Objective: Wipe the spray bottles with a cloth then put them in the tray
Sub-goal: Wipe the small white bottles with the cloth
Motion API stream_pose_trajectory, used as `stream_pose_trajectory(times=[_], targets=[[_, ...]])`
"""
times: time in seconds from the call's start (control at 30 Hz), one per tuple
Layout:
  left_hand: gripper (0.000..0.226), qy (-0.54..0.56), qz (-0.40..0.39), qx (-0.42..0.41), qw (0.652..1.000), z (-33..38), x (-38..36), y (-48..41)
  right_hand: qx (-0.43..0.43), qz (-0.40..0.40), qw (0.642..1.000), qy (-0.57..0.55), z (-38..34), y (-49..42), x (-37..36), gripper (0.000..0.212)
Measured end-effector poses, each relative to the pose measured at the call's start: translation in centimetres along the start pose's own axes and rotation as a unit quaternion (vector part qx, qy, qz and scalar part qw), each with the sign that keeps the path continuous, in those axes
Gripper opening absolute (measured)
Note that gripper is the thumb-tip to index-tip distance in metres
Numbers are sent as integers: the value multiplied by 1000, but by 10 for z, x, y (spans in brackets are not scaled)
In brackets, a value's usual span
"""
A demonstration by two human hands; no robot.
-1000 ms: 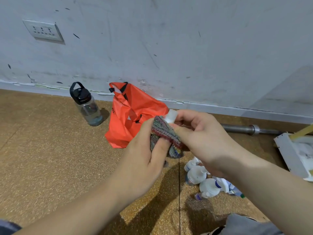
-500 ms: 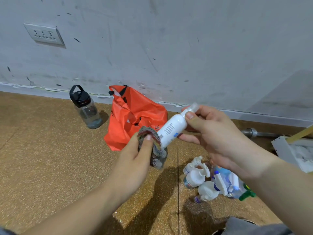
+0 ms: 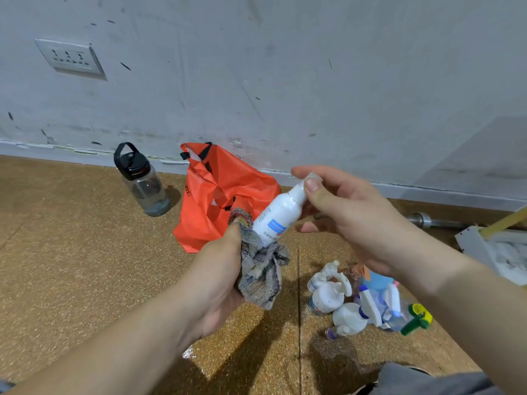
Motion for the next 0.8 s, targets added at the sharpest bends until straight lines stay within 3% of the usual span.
stream_pose_trajectory(times=[0.1,0.2,0.33,0.4,0.43,0.5,0.6,0.67,0.8], targets=[[62,-94,38,-59,993,0,8,-5,38,-7,999,34,-1,1,-2,15],[62,-215,104,-152,959,6,20,-7,50,-2,998,42,0,2,-3,14],[58,-138,161,-170,962,23,30,-8,30,11,998,51,4,2,0,14],[58,-173,191,-222,940,34,32,-4,26,-2,997,76,6,4,-2,14],[55,-211,187,-277,918,40,26,5,27,-12,996,85,7,6,-5,14],[43,-306,104,-384,865,35,8,18,47,-32,993,102,8,11,-15,16],[44,-468,25,-454,758,20,-8,24,78,-42,987,134,5,19,-29,20],[45,-466,31,-471,748,24,-4,20,88,-47,985,142,1,22,-32,18],[23,-420,11,-486,766,32,-2,20,107,-32,982,150,-2,23,-28,19]])
Point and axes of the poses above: each hand's wrist, its own y-axis away from the middle knuckle, its own x-axis out of the back of the hand, z = x × y, the point moved 5 cm from there along -y, towards the middle knuckle, and after that the axes turned 4 degrees about x, right-handed, at the moved point
